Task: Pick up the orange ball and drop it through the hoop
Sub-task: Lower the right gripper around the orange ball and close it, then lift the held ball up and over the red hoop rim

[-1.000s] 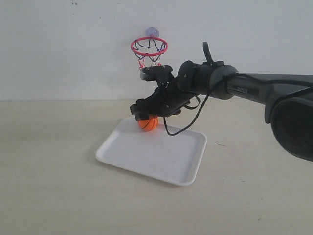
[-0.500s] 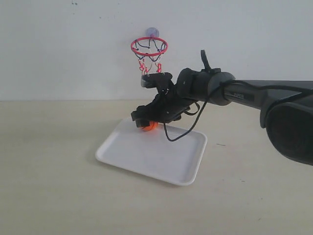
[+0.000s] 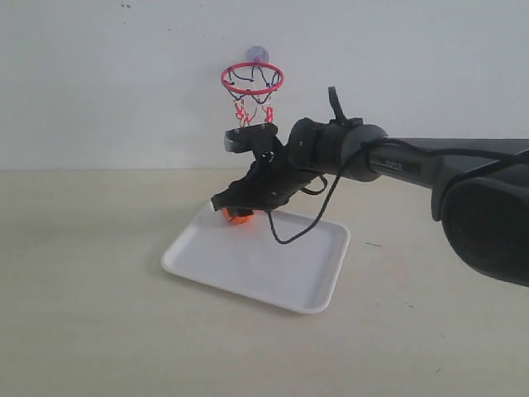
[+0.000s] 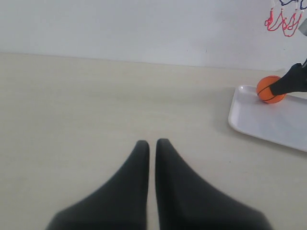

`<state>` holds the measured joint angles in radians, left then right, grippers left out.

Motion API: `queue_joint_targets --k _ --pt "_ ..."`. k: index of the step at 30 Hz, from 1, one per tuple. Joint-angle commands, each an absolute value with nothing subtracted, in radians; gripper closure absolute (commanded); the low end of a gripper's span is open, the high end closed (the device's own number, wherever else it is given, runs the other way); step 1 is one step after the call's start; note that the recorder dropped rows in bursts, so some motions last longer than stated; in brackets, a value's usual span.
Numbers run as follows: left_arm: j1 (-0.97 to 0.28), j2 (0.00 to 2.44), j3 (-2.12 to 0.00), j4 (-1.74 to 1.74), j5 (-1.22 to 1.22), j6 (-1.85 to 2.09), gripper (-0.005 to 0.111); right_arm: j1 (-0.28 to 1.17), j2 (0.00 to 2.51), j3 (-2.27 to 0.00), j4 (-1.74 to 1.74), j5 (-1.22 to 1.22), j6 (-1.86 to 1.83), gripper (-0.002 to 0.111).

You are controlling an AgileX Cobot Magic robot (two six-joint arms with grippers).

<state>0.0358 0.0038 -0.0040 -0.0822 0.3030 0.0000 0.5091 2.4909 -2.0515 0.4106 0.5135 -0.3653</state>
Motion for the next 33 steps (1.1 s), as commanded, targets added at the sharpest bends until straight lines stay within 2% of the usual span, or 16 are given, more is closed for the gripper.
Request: queue_joint_targets --k 1,5,10,33 --pt "0.038 0.0 0.0 -0.09 0.291 -0.007 0.103 0.509 2.486 -2.059 0.4 0.515 -0.314 0.082" --pt "0.038 0.0 0.0 -0.09 0.291 -0.007 0.103 0.509 2.486 -2.059 0.376 0.504 -0.269 0.097" --pt "0.038 0.0 0.0 -0.09 0.291 -0.007 0.103 0.509 2.484 -2.059 0.362 0.545 -0.271 0.109" --pt "0.038 0.0 0.0 -0.09 0.291 -0.007 0.103 0.509 2.324 -2.059 0.171 0.933 -0.375 0.109"
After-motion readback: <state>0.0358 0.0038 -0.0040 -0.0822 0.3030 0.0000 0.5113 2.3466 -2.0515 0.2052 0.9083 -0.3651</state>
